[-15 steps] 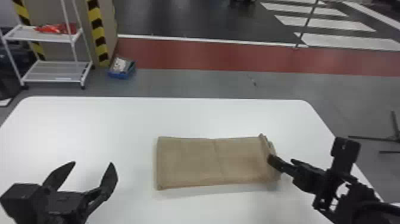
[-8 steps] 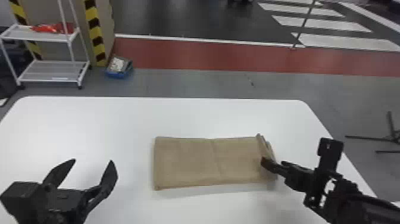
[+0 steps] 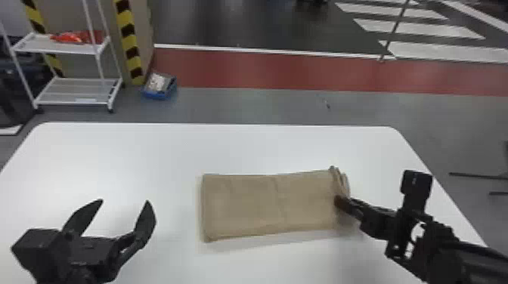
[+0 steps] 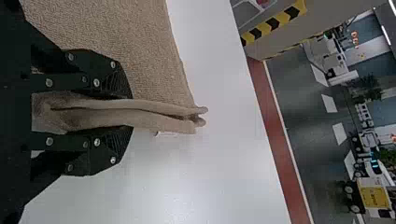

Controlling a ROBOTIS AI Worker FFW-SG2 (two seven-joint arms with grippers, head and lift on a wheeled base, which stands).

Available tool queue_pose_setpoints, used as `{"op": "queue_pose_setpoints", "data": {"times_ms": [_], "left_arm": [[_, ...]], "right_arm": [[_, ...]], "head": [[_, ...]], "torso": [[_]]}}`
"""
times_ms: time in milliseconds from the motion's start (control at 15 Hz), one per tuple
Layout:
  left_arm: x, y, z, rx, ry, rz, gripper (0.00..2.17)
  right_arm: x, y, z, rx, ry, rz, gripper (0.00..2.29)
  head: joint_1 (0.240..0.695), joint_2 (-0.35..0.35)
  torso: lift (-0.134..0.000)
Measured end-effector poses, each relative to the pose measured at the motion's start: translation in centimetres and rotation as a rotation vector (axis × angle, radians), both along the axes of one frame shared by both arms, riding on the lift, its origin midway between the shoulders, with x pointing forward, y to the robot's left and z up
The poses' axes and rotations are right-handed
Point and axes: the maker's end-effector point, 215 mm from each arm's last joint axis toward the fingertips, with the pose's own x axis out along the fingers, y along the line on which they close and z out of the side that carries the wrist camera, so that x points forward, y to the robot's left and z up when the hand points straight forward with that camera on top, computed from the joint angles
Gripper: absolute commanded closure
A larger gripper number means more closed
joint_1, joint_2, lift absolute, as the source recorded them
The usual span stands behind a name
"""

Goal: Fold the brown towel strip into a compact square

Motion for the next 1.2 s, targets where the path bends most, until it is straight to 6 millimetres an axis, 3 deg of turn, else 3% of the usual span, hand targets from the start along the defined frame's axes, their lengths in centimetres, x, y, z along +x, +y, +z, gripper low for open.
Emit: {"op": "queue_pose_setpoints", "data": {"times_ms": [200, 333, 533, 667, 800, 933, 1000, 1133, 1200], "left_arm": [[0.7, 1.0, 0.5, 0.006, -0.035, 0.009, 0.02], [1.1, 2.3, 0.4, 0.013, -0.036, 0.022, 0.02], [1.2, 3.8, 0.4, 0.011, -0.036, 0.041, 0.02], [1.1, 5.1, 0.4, 0.010, -0.036, 0.057, 0.02], [0.9, 6.8, 0.6, 0.005, -0.040, 0.084, 0.02], [0.7, 7.6, 0.6, 0.001, -0.038, 0.093, 0.02], [0.6, 7.7, 0.6, 0.001, -0.037, 0.093, 0.02], [0.4, 7.5, 0.5, -0.001, -0.035, 0.085, 0.02], [0.4, 7.4, 0.5, -0.002, -0.035, 0.081, 0.02]], "right_arm": [[0.0, 0.2, 0.3, 0.009, -0.007, 0.001, 1.96], [0.1, 0.2, 1.5, 0.017, -0.038, -0.002, 1.96], [0.8, 1.4, 6.3, 0.060, -0.161, 0.009, 1.96], [1.0, 3.6, 10.3, 0.095, -0.249, 0.035, 1.96], [0.8, 8.0, 13.7, 0.120, -0.313, 0.093, 1.96], [0.2, 13.6, 15.0, 0.127, -0.339, 0.172, 1.96], [-0.1, 16.6, 14.8, 0.111, -0.335, 0.210, 1.96], [-0.8, 21.5, 13.6, 0.057, -0.312, 0.272, 1.89], [-1.4, 23.7, 12.7, 0.036, -0.298, 0.308, 1.55]], "head": [[0.695, -0.115], [0.695, -0.095], [0.695, -0.072], [0.695, -0.027], [0.695, 0.025], [0.695, 0.087], [0.695, 0.146], [0.695, 0.196], [0.695, 0.218]], "torso": [[-0.122], [-0.122], [-0.122], [-0.122], [-0.122], [-0.122], [-0.122], [-0.122], [-0.122]]}}
